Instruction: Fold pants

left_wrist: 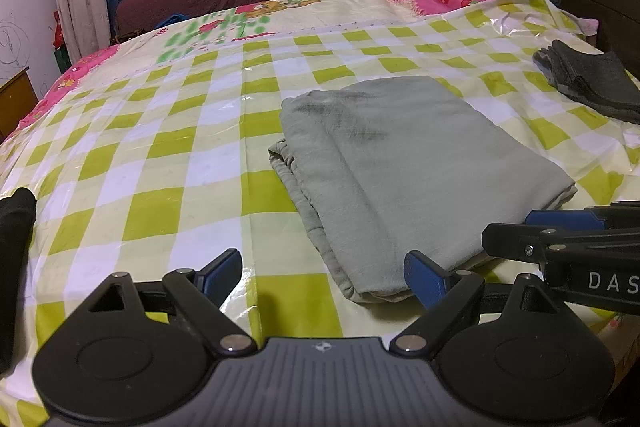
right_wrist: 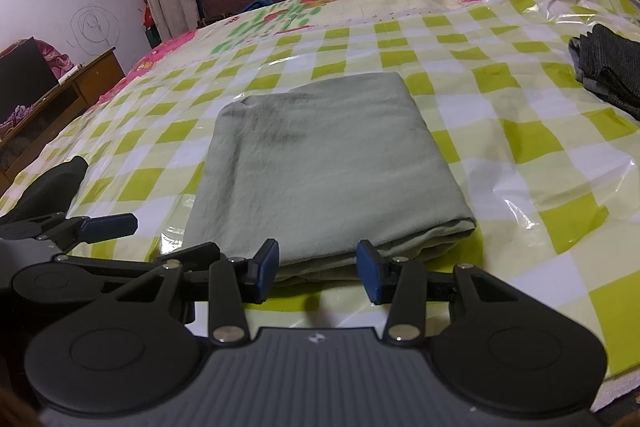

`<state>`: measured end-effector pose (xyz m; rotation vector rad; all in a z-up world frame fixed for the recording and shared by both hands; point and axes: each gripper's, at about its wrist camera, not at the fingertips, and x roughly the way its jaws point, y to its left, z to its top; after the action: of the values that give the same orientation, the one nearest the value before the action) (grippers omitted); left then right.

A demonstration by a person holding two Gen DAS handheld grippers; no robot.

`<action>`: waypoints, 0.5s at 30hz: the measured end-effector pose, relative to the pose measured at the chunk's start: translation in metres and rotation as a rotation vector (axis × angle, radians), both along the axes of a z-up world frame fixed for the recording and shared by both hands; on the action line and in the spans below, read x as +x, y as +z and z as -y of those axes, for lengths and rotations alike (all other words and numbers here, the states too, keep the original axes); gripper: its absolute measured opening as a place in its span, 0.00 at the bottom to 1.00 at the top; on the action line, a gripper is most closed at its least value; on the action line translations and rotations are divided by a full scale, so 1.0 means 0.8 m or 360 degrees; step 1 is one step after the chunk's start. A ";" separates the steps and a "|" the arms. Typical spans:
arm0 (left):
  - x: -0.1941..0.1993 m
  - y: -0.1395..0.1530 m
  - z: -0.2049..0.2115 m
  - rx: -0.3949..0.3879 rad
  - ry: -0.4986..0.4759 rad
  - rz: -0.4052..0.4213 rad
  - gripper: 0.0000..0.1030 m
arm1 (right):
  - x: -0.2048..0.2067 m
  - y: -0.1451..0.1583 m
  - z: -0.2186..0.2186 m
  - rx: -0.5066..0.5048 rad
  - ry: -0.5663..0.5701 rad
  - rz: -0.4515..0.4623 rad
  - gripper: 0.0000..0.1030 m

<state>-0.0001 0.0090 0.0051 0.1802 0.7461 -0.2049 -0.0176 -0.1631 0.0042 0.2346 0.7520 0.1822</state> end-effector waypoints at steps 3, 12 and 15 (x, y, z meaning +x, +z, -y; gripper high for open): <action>0.000 0.000 0.000 -0.0002 0.0000 -0.0002 0.98 | 0.000 -0.001 0.000 -0.0001 0.0001 -0.0005 0.43; 0.000 0.001 -0.004 -0.0008 0.0020 0.0019 0.98 | 0.001 -0.003 0.000 -0.0004 0.0015 -0.0021 0.44; 0.000 0.001 -0.005 -0.0010 0.0025 0.0017 0.98 | 0.001 -0.004 0.000 -0.0004 0.0014 -0.0020 0.44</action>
<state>-0.0004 0.0128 0.0061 0.1693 0.7357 -0.1912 -0.0169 -0.1631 0.0014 0.2302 0.7661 0.1883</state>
